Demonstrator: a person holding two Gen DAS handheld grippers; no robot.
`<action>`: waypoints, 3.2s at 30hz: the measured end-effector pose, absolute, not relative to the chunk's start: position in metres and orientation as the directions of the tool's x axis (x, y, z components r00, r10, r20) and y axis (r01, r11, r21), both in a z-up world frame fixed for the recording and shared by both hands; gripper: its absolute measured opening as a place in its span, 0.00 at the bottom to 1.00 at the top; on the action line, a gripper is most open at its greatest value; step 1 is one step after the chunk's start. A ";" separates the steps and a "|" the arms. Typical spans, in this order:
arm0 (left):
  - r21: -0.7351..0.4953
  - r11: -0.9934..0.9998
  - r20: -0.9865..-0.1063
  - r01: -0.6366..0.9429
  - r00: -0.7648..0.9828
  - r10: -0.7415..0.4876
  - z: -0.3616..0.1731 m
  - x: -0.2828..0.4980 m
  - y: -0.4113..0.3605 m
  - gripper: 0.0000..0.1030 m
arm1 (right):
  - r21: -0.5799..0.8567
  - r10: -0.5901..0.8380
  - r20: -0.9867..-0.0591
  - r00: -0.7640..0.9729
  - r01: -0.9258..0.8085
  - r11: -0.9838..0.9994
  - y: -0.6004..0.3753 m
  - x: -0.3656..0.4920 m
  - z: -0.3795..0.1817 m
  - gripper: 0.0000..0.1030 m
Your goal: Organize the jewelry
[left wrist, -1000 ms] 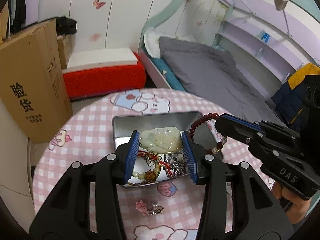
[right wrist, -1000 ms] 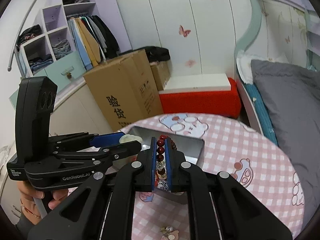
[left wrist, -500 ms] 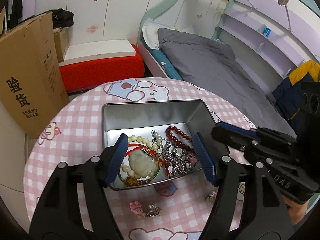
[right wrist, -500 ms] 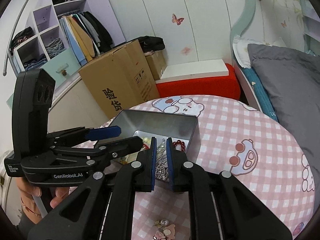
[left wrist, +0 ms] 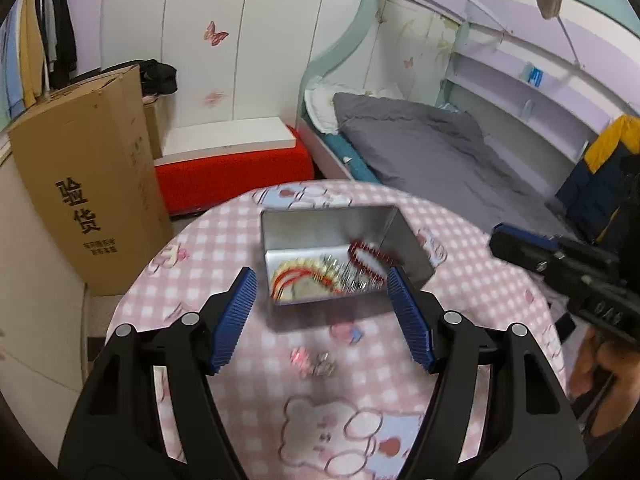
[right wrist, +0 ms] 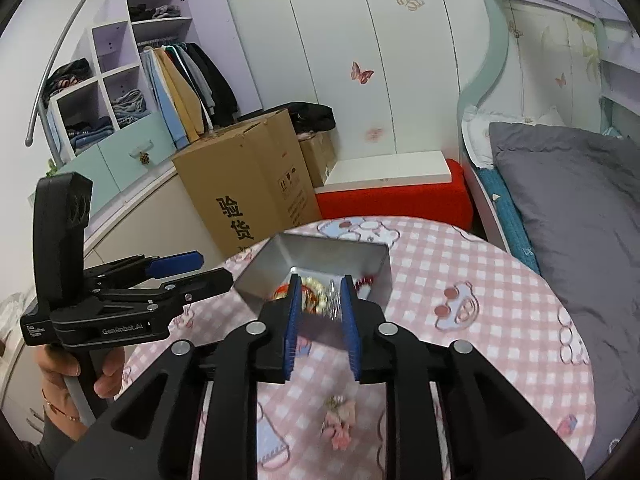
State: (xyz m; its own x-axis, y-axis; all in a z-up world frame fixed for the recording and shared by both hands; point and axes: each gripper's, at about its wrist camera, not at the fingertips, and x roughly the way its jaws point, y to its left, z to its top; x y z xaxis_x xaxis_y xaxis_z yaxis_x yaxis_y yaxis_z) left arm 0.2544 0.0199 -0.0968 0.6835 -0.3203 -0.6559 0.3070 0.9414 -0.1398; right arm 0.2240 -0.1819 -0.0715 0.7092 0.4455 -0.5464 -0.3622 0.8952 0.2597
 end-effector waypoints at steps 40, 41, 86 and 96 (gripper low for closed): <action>-0.020 0.930 -0.770 0.366 0.588 -0.248 -0.181 0.246 -0.015 0.21 | 0.326 0.443 -0.670 0.595 -0.300 0.896 -0.197 0.200 -0.155 0.27; -0.018 0.930 -0.770 0.367 0.588 -0.246 -0.180 0.246 -0.015 0.20 | 0.326 0.444 -0.670 0.595 -0.301 0.896 -0.197 0.200 -0.155 0.27; -0.223 0.964 -0.762 0.146 0.591 -0.266 -0.177 0.263 0.043 0.41 | 0.311 0.446 -0.693 0.567 -0.323 0.894 -0.187 0.198 -0.159 0.31; -0.083 0.991 -0.801 0.102 0.585 -0.127 -0.188 0.274 0.026 0.65 | 0.314 0.448 -0.697 0.560 -0.324 0.892 -0.188 0.200 -0.162 0.32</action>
State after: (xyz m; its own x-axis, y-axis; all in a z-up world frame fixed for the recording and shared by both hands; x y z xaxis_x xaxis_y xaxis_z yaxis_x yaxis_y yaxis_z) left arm 0.2736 0.0263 -0.1880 0.5853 -0.1273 -0.8007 0.1021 0.9913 -0.0830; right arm 0.2000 -0.1884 -0.1624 0.5597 0.4484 -0.6969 -0.3236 0.8924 0.3144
